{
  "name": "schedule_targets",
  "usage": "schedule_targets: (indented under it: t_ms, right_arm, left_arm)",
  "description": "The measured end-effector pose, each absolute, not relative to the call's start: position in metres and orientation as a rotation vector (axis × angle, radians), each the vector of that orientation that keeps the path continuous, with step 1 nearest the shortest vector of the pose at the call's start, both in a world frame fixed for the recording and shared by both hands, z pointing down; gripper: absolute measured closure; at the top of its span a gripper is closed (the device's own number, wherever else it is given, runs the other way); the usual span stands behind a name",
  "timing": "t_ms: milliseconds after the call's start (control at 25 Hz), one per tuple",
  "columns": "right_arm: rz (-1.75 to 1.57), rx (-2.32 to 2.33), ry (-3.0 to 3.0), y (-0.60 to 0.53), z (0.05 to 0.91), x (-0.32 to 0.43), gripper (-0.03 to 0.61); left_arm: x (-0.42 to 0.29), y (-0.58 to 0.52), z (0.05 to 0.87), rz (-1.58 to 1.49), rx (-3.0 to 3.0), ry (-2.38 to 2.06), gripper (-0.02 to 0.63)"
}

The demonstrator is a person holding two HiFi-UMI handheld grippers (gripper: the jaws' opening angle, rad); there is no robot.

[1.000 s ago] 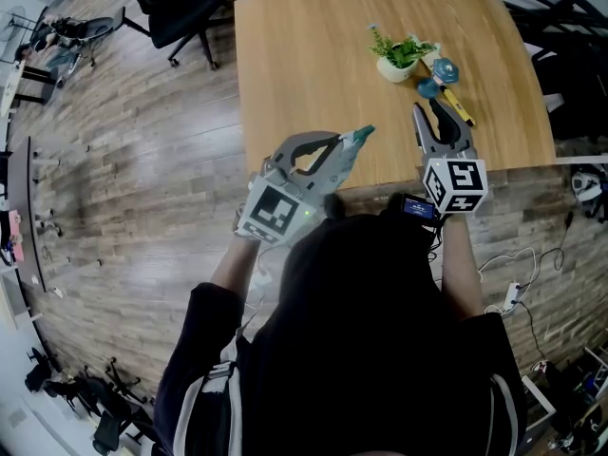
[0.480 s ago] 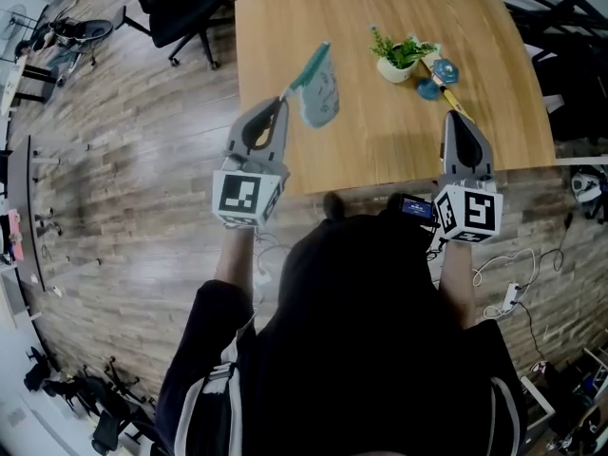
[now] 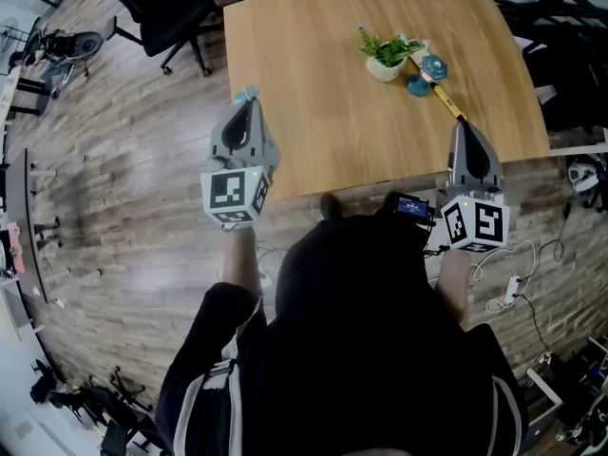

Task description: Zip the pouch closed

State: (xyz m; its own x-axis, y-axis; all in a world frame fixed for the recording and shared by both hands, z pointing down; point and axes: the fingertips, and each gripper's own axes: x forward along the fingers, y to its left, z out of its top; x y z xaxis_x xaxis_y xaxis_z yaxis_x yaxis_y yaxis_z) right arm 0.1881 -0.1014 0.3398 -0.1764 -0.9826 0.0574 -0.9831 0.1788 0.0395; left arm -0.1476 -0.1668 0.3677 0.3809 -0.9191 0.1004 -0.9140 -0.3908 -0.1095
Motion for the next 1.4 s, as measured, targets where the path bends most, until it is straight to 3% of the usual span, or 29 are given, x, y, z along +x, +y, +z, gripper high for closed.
schedule_targets:
  t_ms: [1400]
  right_arm:
    - [0.045,1.907,-2.406,-0.091,0.334,0.17,0.566]
  left_arm:
    - [-0.128,-0.155,0.362,-0.209,-2.64,1.631,0.612]
